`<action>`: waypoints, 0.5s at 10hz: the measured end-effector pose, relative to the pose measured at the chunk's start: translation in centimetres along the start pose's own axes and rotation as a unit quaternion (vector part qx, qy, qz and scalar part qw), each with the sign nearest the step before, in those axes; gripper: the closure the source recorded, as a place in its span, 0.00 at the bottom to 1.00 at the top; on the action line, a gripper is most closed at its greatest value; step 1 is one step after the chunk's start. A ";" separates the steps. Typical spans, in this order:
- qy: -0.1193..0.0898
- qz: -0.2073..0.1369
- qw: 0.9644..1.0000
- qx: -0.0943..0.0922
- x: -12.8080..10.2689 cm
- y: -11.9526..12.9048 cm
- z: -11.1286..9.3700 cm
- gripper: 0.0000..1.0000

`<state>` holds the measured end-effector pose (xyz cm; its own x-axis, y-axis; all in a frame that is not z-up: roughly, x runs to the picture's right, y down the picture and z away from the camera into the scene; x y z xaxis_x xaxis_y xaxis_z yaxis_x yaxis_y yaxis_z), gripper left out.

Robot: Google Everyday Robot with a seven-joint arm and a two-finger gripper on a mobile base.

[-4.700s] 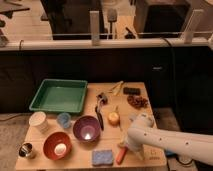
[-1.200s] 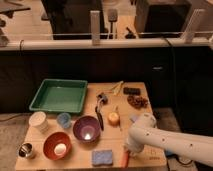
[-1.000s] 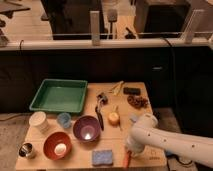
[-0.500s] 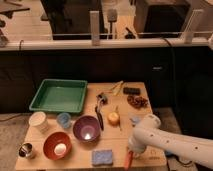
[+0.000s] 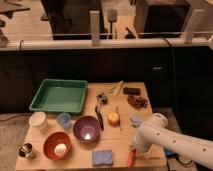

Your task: Place pepper in plastic cup

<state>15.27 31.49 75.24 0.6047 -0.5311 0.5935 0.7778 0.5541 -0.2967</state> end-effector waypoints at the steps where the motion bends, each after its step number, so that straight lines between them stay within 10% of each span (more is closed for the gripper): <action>1: 0.000 0.000 1.000 0.002 0.2 0.0 -0.2 0.86; 5: -0.002 0.005 1.000 0.010 0.6 0.1 -0.8 0.76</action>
<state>15.85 30.72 75.01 0.6125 -0.5224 0.5932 0.7675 0.5726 -0.2882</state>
